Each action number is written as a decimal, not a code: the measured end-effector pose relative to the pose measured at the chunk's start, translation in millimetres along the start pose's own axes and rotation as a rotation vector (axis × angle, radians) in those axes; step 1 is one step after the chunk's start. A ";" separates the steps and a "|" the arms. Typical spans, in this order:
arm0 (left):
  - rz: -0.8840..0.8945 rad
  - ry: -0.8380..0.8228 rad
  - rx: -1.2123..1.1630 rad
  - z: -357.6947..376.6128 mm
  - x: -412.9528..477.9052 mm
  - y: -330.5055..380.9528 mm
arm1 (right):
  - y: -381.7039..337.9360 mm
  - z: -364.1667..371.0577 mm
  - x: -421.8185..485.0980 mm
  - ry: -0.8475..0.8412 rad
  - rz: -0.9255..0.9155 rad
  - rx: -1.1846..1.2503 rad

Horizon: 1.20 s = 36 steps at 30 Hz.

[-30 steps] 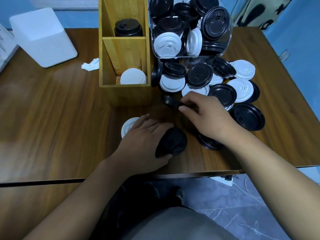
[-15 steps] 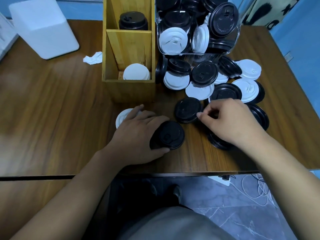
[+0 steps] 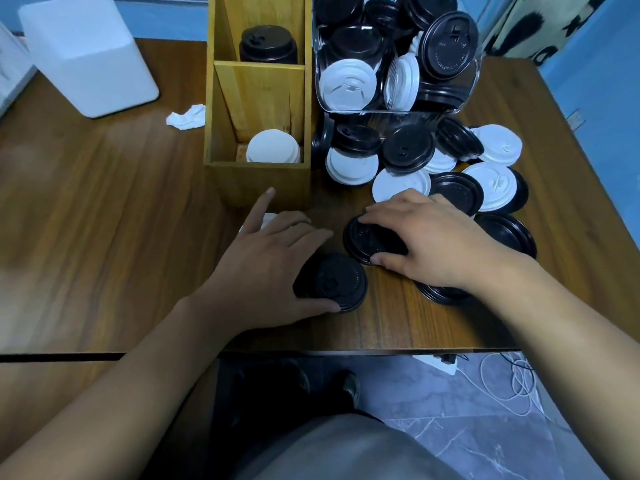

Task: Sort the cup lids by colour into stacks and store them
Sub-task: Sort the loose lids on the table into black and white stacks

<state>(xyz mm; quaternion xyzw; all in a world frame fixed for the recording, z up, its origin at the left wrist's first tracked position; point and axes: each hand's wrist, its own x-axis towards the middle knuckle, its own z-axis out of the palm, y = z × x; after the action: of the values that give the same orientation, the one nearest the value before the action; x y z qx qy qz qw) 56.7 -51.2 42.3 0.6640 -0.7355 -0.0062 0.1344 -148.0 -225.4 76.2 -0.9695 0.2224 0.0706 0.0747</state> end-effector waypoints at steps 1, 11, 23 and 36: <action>-0.025 -0.012 -0.001 2.3 -2.6 2.7 | -0.8 1.8 -0.2 0.029 -0.004 0.002; -0.059 -0.016 -0.125 15.2 -12.1 10.2 | -4.7 -7.8 -17.5 0.247 -0.058 0.254; 0.010 0.027 -0.118 22.0 -15.2 5.5 | -35.6 7.5 -23.8 0.074 -0.259 0.204; 0.014 0.054 -0.119 28.6 -16.0 3.0 | -37.1 22.6 -21.5 0.050 -0.274 0.250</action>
<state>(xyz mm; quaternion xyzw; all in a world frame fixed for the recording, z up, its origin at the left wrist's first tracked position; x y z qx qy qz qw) 49.2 -40.0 12.3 0.6495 -0.7347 -0.0308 0.1935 -153.1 -179.3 62.0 -0.9753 0.0972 0.0076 0.1981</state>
